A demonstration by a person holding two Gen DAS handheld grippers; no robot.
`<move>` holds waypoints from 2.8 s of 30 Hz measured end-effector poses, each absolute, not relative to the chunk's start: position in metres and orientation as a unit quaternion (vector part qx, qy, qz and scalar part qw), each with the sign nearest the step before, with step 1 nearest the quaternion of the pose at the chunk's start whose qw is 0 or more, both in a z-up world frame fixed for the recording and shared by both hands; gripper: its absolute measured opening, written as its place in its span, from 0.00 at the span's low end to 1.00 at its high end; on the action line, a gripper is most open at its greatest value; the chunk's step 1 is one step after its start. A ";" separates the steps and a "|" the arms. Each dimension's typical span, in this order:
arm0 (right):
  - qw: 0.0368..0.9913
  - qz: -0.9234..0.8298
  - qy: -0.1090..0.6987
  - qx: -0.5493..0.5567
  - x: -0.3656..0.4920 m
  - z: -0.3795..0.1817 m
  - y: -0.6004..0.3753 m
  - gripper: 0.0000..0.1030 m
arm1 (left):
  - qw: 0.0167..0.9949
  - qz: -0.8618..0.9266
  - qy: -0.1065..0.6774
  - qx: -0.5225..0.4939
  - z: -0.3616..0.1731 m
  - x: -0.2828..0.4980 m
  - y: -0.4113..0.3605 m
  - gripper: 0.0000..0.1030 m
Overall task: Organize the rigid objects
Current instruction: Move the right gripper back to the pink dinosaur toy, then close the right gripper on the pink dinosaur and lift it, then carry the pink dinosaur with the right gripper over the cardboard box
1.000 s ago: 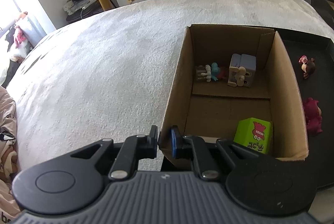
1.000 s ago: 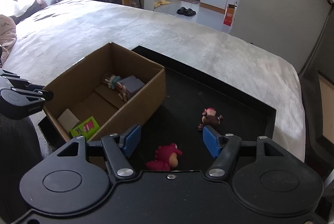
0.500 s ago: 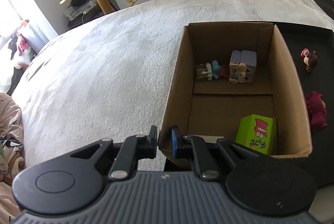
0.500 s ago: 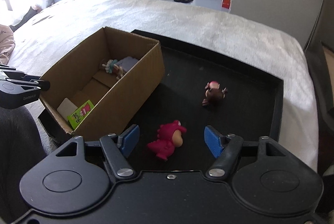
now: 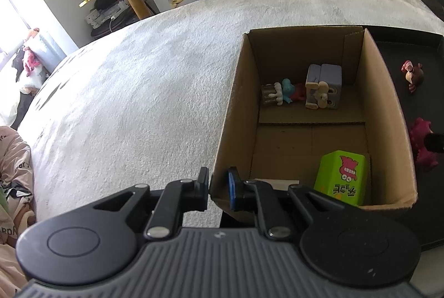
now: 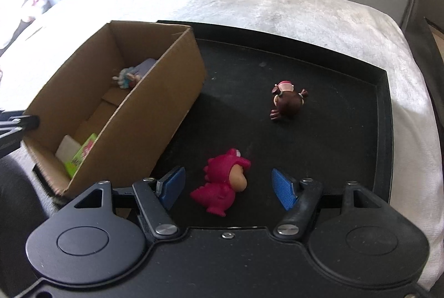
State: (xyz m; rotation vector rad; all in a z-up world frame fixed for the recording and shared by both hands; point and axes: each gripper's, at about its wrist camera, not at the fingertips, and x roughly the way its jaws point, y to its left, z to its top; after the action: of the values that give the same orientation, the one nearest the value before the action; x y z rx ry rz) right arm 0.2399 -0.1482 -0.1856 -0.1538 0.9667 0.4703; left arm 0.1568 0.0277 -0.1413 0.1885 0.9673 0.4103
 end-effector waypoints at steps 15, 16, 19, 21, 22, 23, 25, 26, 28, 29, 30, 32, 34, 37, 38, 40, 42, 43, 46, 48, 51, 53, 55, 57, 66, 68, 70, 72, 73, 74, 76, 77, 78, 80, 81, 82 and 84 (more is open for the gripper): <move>0.833 0.202 0.507 -0.095 0.254 -0.222 -0.132 0.55 | 0.861 0.196 0.461 0.090 -0.141 0.157 0.028 0.13; 0.829 0.199 0.513 -0.098 0.253 -0.226 -0.133 0.47 | 0.861 0.195 0.462 0.090 -0.141 0.157 0.028 0.13; 0.831 0.203 0.508 -0.105 0.248 -0.224 -0.137 0.37 | 0.861 0.195 0.461 0.089 -0.141 0.158 0.029 0.13; 0.828 0.209 0.510 -0.100 0.246 -0.222 -0.140 0.36 | 0.861 0.196 0.461 0.089 -0.141 0.158 0.030 0.13; 0.830 0.209 0.507 -0.103 0.245 -0.220 -0.141 0.36 | 0.861 0.196 0.461 0.088 -0.141 0.158 0.030 0.13; 0.832 0.209 0.502 -0.107 0.243 -0.217 -0.142 0.36 | 0.861 0.196 0.461 0.087 -0.141 0.158 0.031 0.13; 0.836 0.208 0.496 -0.107 0.241 -0.211 -0.145 0.36 | 0.861 0.196 0.461 0.087 -0.141 0.158 0.031 0.13; 0.838 0.208 0.493 -0.105 0.240 -0.207 -0.146 0.36 | 0.861 0.196 0.461 0.087 -0.141 0.158 0.031 0.13; 0.844 0.206 0.485 -0.103 0.238 -0.199 -0.147 0.36 | 0.861 0.195 0.461 0.087 -0.141 0.158 0.031 0.13; 0.846 0.206 0.482 -0.102 0.236 -0.195 -0.148 0.36 | 0.861 0.195 0.461 0.086 -0.141 0.158 0.031 0.13; 0.847 0.206 0.480 -0.099 0.239 -0.192 -0.148 0.36 | 0.862 0.195 0.461 0.086 -0.141 0.158 0.031 0.13; 0.848 0.211 0.479 -0.087 0.240 -0.185 -0.151 0.36 | 0.862 0.195 0.461 0.085 -0.141 0.158 0.031 0.13; 0.851 0.214 0.472 -0.083 0.240 -0.176 -0.150 0.36 | 0.862 0.195 0.460 0.085 -0.141 0.158 0.032 0.13; 0.855 0.220 0.462 -0.083 0.239 -0.165 -0.148 0.36 | 0.862 0.195 0.460 0.084 -0.140 0.158 0.031 0.13; 0.857 0.221 0.459 -0.082 0.239 -0.161 -0.147 0.36 | 0.862 0.195 0.460 0.084 -0.140 0.159 0.031 0.12; 0.860 0.222 0.453 -0.083 0.242 -0.156 -0.145 0.36 | 0.862 0.195 0.460 0.083 -0.140 0.158 0.031 0.13; 0.862 0.223 0.448 -0.083 0.242 -0.151 -0.143 0.36 | 0.863 0.194 0.460 0.082 -0.140 0.159 0.031 0.13; 0.863 0.224 0.445 -0.083 0.243 -0.149 -0.142 0.36 | 0.863 0.194 0.460 0.081 -0.140 0.159 0.031 0.13; 0.867 0.227 0.435 -0.086 0.243 -0.141 -0.140 0.36 | 0.863 0.193 0.459 0.078 -0.139 0.159 0.032 0.12; 0.870 0.230 0.428 -0.087 0.244 -0.135 -0.137 0.36 | 0.864 0.193 0.459 0.077 -0.139 0.158 0.032 0.12; 0.874 0.235 0.416 -0.089 0.244 -0.125 -0.132 0.36 | 0.864 0.192 0.459 0.073 -0.139 0.157 0.033 0.12; 0.876 0.240 0.408 -0.092 0.244 -0.118 -0.128 0.36 | 0.865 0.192 0.458 0.071 -0.138 0.157 0.034 0.12; 0.878 0.244 0.402 -0.090 0.244 -0.114 -0.126 0.36 | 0.866 0.191 0.458 0.069 -0.138 0.156 0.035 0.12; 0.880 0.247 0.396 -0.090 0.245 -0.107 -0.123 0.36 | 0.866 0.191 0.458 0.066 -0.138 0.156 0.036 0.12; 0.881 0.272 0.373 -0.101 0.242 -0.089 -0.102 0.36 | 0.869 0.186 0.456 0.046 -0.135 0.153 0.041 0.12; 0.880 0.277 0.371 -0.104 0.241 -0.088 -0.097 0.36 | 0.870 0.184 0.455 0.042 -0.135 0.153 0.042 0.12; 0.879 0.282 0.369 -0.109 0.240 -0.087 -0.091 0.36 | 0.871 0.182 0.455 0.037 -0.135 0.152 0.044 0.12; 0.878 0.286 0.367 -0.114 0.238 -0.085 -0.086 0.36 | 0.872 0.181 0.454 0.031 -0.134 0.152 0.045 0.11; 0.877 0.288 0.366 -0.117 0.237 -0.085 -0.084 0.36 | 0.872 0.180 0.454 0.028 -0.134 0.152 0.046 0.11; 0.876 0.290 0.366 -0.120 0.236 -0.085 -0.081 0.36 | 0.873 0.178 0.454 0.025 -0.134 0.152 0.047 0.11; 0.875 0.292 0.366 -0.124 0.235 -0.085 -0.076 0.36 | 0.874 0.176 0.453 0.019 -0.134 0.151 0.049 0.11; 0.874 0.294 0.366 -0.126 0.235 -0.085 -0.073 0.36 | 0.874 0.175 0.453 0.016 -0.133 0.151 0.050 0.11; 0.873 0.294 0.367 -0.129 0.234 -0.085 -0.071 0.36 | 0.874 0.174 0.453 0.013 -0.133 0.151 0.051 0.11; 0.871 0.296 0.368 -0.133 0.233 -0.086 -0.066 0.36 | 0.875 0.172 0.452 0.007 -0.133 0.150 0.052 0.11; 0.871 0.297 0.368 -0.135 0.232 -0.086 -0.064 0.36 | 0.875 0.172 0.452 0.004 -0.133 0.150 0.052 0.11; 0.870 0.298 0.368 -0.138 0.231 -0.086 -0.061 0.36 | 0.876 0.171 0.451 0.002 -0.133 0.150 0.053 0.11; 0.868 0.301 0.369 -0.142 0.230 -0.086 -0.058 0.36 | 0.876 0.169 0.451 0.000 -0.133 0.150 0.054 0.11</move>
State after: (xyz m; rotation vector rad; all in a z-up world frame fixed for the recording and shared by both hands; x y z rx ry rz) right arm 0.2300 -0.0582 -0.0864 -0.2979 0.7724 0.6301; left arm 0.1497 0.0537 -0.1330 -0.0003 0.9406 0.3533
